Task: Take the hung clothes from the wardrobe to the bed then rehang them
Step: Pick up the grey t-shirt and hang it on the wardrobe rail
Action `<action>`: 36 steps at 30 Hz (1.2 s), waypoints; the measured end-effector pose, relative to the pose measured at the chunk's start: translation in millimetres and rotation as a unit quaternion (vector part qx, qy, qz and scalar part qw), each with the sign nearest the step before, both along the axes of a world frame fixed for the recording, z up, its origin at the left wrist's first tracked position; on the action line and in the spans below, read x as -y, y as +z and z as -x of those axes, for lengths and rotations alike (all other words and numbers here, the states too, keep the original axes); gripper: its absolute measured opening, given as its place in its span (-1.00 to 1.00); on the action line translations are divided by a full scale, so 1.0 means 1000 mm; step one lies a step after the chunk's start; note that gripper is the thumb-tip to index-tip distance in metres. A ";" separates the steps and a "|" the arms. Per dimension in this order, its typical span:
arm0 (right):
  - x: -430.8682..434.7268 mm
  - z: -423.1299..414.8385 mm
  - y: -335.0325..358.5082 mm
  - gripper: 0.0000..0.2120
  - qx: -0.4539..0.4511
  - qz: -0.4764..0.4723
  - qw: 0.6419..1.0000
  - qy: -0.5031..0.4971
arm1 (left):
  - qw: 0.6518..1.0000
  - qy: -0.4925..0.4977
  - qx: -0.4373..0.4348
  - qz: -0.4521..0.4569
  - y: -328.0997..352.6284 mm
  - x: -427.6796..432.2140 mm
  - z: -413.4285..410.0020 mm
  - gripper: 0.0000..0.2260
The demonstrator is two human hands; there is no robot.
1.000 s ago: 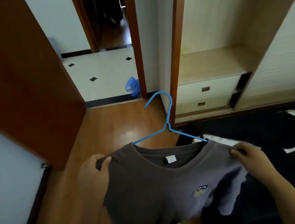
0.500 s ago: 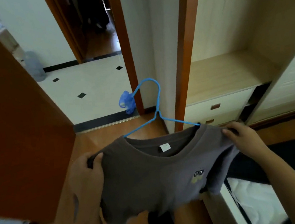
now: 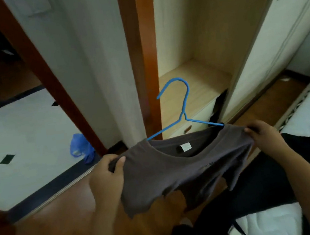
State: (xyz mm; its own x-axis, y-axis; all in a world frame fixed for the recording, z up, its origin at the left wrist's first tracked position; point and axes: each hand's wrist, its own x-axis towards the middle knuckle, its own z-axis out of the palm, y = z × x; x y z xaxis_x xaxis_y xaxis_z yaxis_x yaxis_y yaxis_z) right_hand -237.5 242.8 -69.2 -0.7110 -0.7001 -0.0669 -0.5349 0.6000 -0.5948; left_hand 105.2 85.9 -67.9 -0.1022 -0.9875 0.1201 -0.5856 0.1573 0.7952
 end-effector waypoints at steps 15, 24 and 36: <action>-0.045 0.209 -0.004 -0.79 -0.046 0.016 0.939 -0.341 | 0.963 -0.246 -0.032 0.107 -0.002 0.089 0.345 -0.88; -0.014 0.290 0.064 -0.83 -0.152 0.013 0.944 -0.292 | 0.951 -0.232 -0.070 0.193 0.040 0.169 0.481 -0.86; 0.151 0.373 0.159 -0.79 -0.095 0.093 0.991 -0.015 | 0.960 -0.124 -0.101 0.229 0.099 0.356 0.560 -0.83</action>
